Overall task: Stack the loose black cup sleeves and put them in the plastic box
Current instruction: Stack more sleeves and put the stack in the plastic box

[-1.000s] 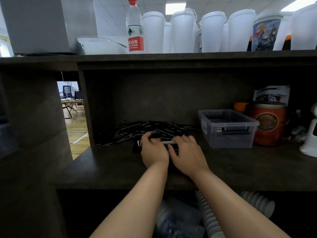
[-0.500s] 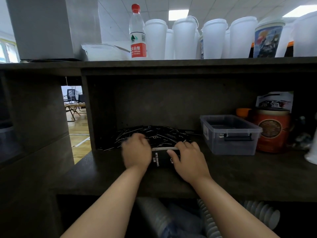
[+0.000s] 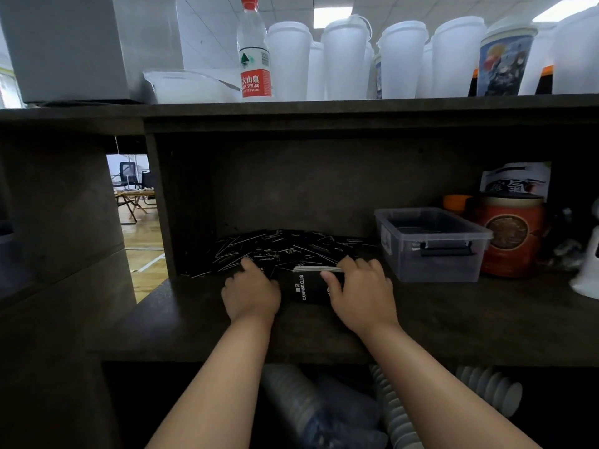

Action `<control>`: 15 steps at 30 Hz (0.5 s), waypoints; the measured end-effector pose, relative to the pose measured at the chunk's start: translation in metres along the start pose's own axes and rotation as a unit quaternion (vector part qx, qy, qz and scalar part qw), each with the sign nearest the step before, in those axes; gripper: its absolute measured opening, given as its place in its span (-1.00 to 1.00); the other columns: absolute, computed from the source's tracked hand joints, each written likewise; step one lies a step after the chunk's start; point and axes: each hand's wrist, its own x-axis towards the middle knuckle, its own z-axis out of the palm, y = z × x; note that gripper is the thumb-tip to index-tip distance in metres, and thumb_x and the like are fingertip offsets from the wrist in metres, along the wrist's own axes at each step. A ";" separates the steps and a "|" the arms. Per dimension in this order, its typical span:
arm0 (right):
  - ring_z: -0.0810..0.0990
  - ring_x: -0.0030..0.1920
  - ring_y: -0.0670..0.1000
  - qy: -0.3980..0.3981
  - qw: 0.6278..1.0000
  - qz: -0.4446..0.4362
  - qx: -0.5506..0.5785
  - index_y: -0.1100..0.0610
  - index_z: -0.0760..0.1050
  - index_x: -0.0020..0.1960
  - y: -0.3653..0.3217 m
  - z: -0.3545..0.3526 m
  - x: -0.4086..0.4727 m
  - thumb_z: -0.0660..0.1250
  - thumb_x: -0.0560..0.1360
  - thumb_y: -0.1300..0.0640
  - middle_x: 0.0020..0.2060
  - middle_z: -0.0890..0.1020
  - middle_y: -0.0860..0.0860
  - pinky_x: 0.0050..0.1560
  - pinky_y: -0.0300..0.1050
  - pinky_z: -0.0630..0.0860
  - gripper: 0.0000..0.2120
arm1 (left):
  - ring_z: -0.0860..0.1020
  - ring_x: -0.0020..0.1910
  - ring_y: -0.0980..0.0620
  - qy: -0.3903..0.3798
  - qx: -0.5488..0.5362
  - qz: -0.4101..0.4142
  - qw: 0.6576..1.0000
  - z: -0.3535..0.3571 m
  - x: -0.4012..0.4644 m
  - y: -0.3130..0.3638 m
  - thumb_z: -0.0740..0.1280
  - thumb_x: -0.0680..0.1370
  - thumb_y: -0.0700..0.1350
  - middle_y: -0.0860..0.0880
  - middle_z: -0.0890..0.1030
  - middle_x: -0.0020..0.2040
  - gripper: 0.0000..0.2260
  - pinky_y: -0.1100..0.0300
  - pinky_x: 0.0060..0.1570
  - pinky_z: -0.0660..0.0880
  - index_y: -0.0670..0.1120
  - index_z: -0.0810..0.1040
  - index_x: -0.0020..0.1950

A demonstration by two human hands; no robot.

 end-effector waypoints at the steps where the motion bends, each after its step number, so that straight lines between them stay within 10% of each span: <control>1: 0.43 0.14 0.01 0.001 1.000 0.000 0.000 0.02 0.47 0.18 0.000 0.000 0.000 0.09 0.59 -0.22 0.06 0.56 -0.03 0.04 -0.02 0.41 -0.62 | 0.50 0.15 -0.16 0.013 -0.001 0.010 1.000 -0.001 -0.003 0.001 0.22 0.57 0.03 -0.17 0.56 0.15 -0.68 0.01 0.10 0.42 -0.13 0.36 0.22; 9: 0.43 0.16 0.03 0.000 1.000 0.000 0.011 0.03 0.47 0.21 -0.001 0.000 -0.001 0.10 0.59 -0.21 0.09 0.57 0.00 0.06 0.02 0.43 -0.61 | 0.53 -0.23 -0.02 0.148 -0.026 0.090 0.984 -0.010 -0.013 0.002 0.11 0.66 0.05 -0.09 0.61 -0.15 -0.70 0.12 -0.33 0.39 -0.14 0.51 0.02; 15: 0.41 0.19 0.05 -0.005 1.000 0.000 0.018 0.04 0.47 0.22 -0.002 -0.001 0.000 0.09 0.61 -0.17 0.11 0.56 0.01 0.11 0.05 0.44 -0.62 | 0.47 -0.27 -0.04 0.245 -0.117 0.086 0.958 -0.018 -0.019 0.006 0.09 0.67 -0.10 -0.09 0.55 -0.25 -0.78 0.04 -0.26 0.41 -0.15 0.47 -0.02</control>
